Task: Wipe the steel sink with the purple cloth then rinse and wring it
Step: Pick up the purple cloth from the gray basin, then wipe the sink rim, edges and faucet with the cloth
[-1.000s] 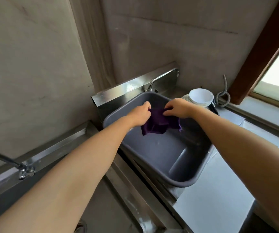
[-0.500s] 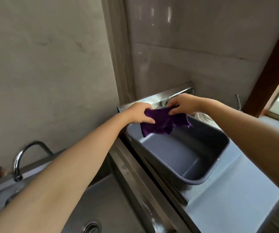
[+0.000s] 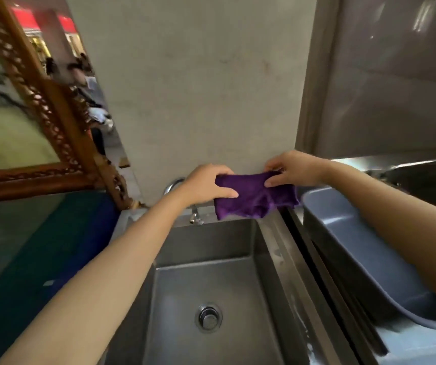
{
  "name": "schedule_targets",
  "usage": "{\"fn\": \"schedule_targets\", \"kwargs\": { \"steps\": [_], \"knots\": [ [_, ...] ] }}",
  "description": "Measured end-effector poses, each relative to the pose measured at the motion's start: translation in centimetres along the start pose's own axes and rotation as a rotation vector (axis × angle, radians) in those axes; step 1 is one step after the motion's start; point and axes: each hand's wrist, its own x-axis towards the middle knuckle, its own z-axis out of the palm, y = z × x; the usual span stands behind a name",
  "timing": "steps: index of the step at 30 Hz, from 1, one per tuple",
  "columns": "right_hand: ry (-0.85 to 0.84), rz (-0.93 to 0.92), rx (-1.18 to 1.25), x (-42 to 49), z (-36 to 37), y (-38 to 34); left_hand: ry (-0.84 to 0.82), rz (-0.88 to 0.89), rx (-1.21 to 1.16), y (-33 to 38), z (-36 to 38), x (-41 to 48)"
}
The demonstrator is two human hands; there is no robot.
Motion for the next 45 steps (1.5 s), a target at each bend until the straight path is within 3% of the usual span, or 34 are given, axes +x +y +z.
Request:
{"fn": "schedule_targets", "kwargs": {
  "steps": [8,13,22,29,36,41,45],
  "knots": [
    [-0.101,-0.276,-0.02,9.2,7.6,-10.1,0.197,-0.223,-0.091,-10.6,-3.9,-10.8],
    [-0.144,-0.338,-0.029,14.4,13.5,-15.7,0.187,-0.349,-0.089,-17.7,-6.3,-15.1],
    [-0.184,-0.23,0.021,22.6,25.6,-20.9,0.18,-0.524,-0.188,-30.3,-4.7,-19.6],
    [0.001,0.013,0.068,24.9,35.2,-20.8,0.22,-0.625,-0.205,-36.2,0.9,-19.8],
    [0.056,0.081,0.078,29.7,38.8,-20.7,0.385,-0.771,-0.318,-39.8,3.6,-17.1],
    [0.015,0.072,0.096,34.0,41.7,-21.6,0.37,-0.804,-0.315,-43.2,3.7,-16.2],
    [-0.106,0.027,0.352,34.7,45.1,-22.5,0.34,-0.765,-0.128,-45.8,4.1,-16.7]
  ]
}}
